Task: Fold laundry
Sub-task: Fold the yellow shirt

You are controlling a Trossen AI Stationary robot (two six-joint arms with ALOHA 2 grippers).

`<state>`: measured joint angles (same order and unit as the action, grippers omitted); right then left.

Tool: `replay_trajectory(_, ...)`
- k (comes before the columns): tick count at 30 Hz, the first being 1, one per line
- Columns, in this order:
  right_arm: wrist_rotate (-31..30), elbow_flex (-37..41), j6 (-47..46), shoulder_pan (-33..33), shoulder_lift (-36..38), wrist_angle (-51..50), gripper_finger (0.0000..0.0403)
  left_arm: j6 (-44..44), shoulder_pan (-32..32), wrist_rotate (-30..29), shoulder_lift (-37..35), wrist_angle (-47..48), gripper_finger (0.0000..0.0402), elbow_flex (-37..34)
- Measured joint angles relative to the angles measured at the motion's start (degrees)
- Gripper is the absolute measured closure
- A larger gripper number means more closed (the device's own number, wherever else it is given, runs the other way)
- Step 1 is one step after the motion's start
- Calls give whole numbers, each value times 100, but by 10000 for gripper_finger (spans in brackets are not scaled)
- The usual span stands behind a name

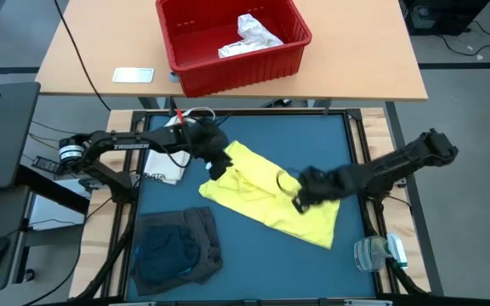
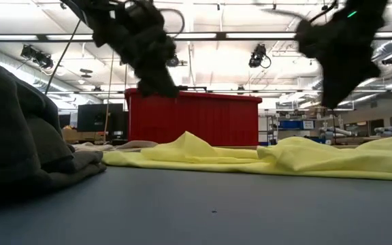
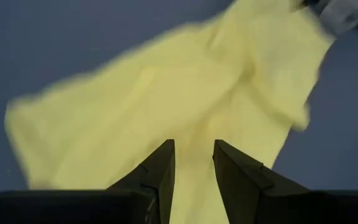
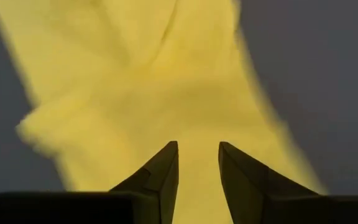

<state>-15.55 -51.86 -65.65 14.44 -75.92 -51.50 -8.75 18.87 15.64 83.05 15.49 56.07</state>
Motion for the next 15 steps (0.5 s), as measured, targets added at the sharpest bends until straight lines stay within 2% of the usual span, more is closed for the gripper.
replay_trajectory(4,204,11,1953,-1175,-24,541,256,-311,-88,-5,68,-962,286,4)
replay_trajectory(7,958,123,3063,-1968,-201,1292,235,-641,-87,-23,107,-1110,286,4)
replay_trajectory(11,1932,163,3894,-2672,-676,1638,213,-832,-72,-31,107,-1043,286,4)
replay_trajectory(15,3106,173,4362,-2960,-1197,1651,210,-593,-68,-26,107,-983,286,4)
